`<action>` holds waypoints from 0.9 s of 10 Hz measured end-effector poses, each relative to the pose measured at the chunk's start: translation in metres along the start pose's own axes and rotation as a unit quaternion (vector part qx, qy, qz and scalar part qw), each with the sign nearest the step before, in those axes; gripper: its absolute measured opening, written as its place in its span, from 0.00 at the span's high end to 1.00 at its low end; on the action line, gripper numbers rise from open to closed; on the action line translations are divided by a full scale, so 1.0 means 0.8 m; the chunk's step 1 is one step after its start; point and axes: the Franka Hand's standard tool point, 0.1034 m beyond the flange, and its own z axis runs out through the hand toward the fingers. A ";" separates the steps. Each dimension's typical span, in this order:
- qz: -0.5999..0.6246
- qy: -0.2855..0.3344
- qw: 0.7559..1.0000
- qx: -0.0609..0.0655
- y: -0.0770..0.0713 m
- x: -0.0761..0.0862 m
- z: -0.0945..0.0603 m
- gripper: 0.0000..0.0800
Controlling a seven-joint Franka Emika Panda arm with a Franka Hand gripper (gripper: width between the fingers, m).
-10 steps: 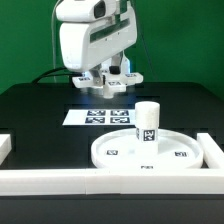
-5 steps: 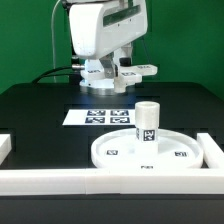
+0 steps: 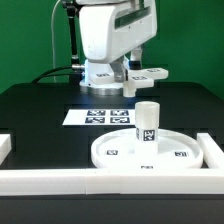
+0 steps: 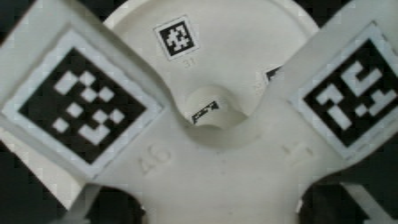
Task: Assemble round table
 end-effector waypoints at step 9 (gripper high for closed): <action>0.006 -0.001 1.000 0.006 -0.019 0.014 0.021 0.45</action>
Offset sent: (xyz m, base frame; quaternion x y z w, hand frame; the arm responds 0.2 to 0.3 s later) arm 0.0013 0.0117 0.0015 -0.0140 -0.0082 0.0134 0.9998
